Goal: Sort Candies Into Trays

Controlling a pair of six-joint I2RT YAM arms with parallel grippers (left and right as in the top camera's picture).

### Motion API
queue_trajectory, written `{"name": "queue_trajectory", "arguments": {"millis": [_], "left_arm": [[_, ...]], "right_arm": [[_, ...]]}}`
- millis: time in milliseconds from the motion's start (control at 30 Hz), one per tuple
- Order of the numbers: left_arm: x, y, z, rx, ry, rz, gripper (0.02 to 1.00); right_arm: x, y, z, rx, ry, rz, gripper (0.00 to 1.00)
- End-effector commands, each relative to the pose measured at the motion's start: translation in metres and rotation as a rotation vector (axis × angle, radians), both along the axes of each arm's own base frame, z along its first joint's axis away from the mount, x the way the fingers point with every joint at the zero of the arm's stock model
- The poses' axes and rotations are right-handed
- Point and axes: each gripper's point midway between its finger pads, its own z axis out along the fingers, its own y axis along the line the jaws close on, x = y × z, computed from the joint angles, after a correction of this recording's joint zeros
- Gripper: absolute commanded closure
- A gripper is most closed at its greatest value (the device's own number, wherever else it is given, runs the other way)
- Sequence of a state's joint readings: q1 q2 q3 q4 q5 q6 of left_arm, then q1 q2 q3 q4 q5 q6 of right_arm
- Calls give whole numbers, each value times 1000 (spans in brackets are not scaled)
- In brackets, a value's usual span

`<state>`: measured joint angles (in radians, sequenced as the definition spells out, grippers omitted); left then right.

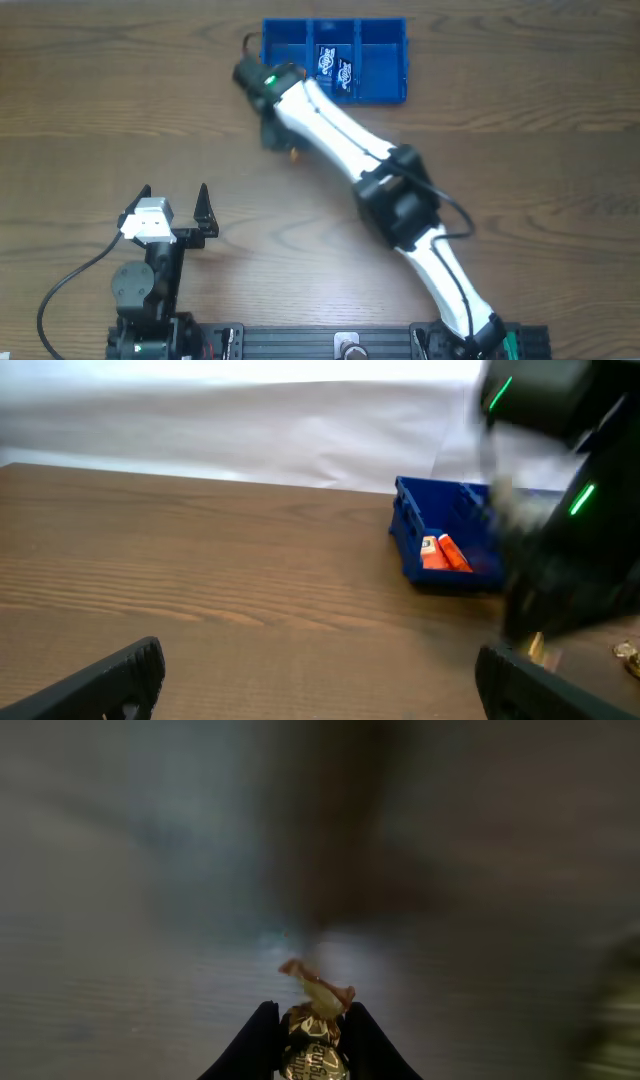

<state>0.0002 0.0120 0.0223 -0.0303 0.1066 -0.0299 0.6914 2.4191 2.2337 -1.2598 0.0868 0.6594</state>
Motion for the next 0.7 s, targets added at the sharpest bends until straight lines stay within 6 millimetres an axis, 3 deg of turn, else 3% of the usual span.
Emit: {"name": "queue_trajectory", "arguments": {"millis": [33, 133, 300, 567, 700], "left_arm": [[-1, -2, -17, -14, 51, -13, 20], [-1, -2, -17, -14, 51, -13, 20], [-1, -2, -17, -14, 51, -13, 20], [-1, -2, -17, -14, 51, -13, 20], [-1, -2, -17, -14, 51, -13, 20]], "right_arm": [[73, -86, 137, -20, -395, -104, 825], [102, -120, 153, -39, -474, -111, 820], [129, -153, 144, -51, -498, -172, 822], [146, -163, 86, -53, -406, -190, 822], [150, -165, 71, -62, -389, -194, 822]]}}
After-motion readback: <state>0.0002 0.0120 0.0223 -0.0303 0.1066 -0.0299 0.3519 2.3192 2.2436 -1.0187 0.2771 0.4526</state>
